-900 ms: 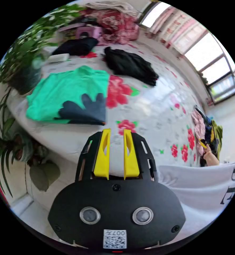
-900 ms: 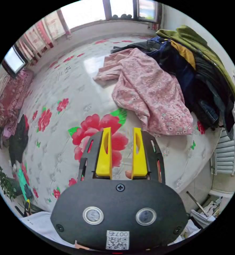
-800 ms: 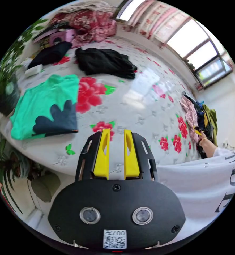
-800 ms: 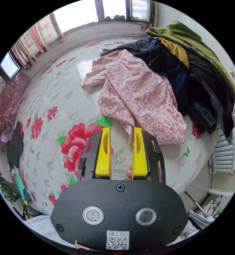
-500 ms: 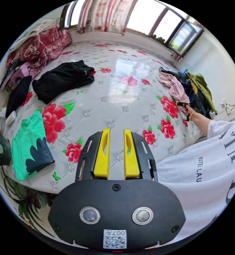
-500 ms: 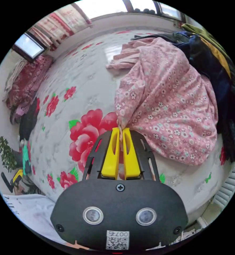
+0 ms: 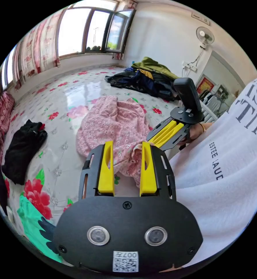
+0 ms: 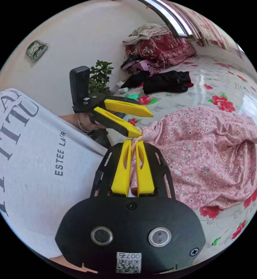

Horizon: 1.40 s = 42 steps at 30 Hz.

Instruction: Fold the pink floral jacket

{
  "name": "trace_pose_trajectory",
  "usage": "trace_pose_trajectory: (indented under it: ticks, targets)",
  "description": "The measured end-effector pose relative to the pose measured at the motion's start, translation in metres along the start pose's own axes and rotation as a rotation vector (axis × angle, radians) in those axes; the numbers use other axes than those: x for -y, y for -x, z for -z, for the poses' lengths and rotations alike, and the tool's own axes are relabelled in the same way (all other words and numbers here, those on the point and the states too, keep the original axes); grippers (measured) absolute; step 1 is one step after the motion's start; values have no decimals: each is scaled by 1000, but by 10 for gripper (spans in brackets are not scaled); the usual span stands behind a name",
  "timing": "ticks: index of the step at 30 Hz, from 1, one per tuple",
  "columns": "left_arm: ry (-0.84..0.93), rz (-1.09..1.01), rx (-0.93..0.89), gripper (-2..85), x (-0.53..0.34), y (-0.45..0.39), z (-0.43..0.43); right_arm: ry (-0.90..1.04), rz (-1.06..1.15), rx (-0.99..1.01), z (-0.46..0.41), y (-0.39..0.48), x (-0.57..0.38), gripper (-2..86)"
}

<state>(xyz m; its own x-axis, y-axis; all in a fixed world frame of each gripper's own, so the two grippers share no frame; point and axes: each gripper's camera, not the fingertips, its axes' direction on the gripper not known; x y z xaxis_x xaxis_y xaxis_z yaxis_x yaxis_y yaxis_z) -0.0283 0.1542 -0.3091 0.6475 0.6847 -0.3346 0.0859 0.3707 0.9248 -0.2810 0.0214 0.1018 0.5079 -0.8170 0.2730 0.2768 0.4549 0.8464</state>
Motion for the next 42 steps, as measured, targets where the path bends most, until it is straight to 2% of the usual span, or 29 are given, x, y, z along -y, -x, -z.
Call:
trace_pose_trajectory:
  ticks: [2, 3, 5, 7, 10, 13, 15, 17, 19, 20, 21, 23, 25, 27, 28, 29, 30, 33, 35, 37, 39, 42]
  targets:
    - [35, 48, 3, 60, -17, 10, -9, -14, -89, -123, 13, 4, -17, 34]
    - [36, 50, 84, 40, -28, 10, -8, -22, -114, -165, 18, 4, -22, 39]
    - [13, 45, 147, 51, -44, 11, 2, -10, -236, -325, 35, -1, -49, 60]
    - [-3, 80, 186, 73, -63, 17, 15, 0, -304, -385, 43, 0, -72, 74]
    - [-2, 118, 211, 100, -97, 31, 32, 38, -368, -388, 40, 9, -100, 94]
    - [49, 76, 130, 123, -116, 33, 26, 92, -392, -401, 24, 21, -112, 109]
    - [117, 14, 59, 135, -126, 25, 3, 120, -439, -381, 12, 20, -115, 116]
    - [231, -14, 74, 135, -137, 21, -34, 115, -503, -286, -3, 12, -111, 119]
    - [374, -24, 152, 118, -153, 22, -77, 88, -531, -371, -2, 14, -104, 109]
    - [401, -30, 241, 69, -162, 23, -93, 80, -513, -345, -2, 13, -99, 93]
    - [334, -29, 275, 36, -164, 24, -85, 91, -523, -314, -2, 10, -96, 85]
    - [389, 56, 235, 14, -156, 39, -80, 69, -521, -211, 12, 2, -87, 51]
    - [258, 83, 153, 5, -145, 45, -43, -37, -496, -201, 42, 7, -81, 33]
    - [7, 137, 48, 0, -127, 56, 42, -204, -477, -242, 90, 22, -77, 21]
    - [-60, 154, 24, -1, -124, 60, 67, -349, -453, -268, 130, 41, -76, 15]
    - [-207, 173, -37, -2, -120, 66, 121, -483, -396, -286, 173, 65, -77, 11]
    - [-345, 178, -109, -3, -118, 71, 172, -538, -358, -290, 193, 79, -77, 10]
    - [-633, 91, -325, -5, -114, 61, 279, -733, -73, -347, 277, 170, -69, 5]
    - [-770, -40, -363, -5, -110, 32, 337, -838, 123, -453, 330, 250, -60, 4]
    - [-883, -179, -340, -4, -108, 0, 391, -907, 242, -535, 360, 302, -56, 4]
    - [-995, -323, -218, -3, -107, -39, 445, -931, 339, -628, 379, 343, -47, 5]
    - [-1024, -334, -43, 1, -87, -50, 468, -872, 416, -829, 388, 374, -16, 7]
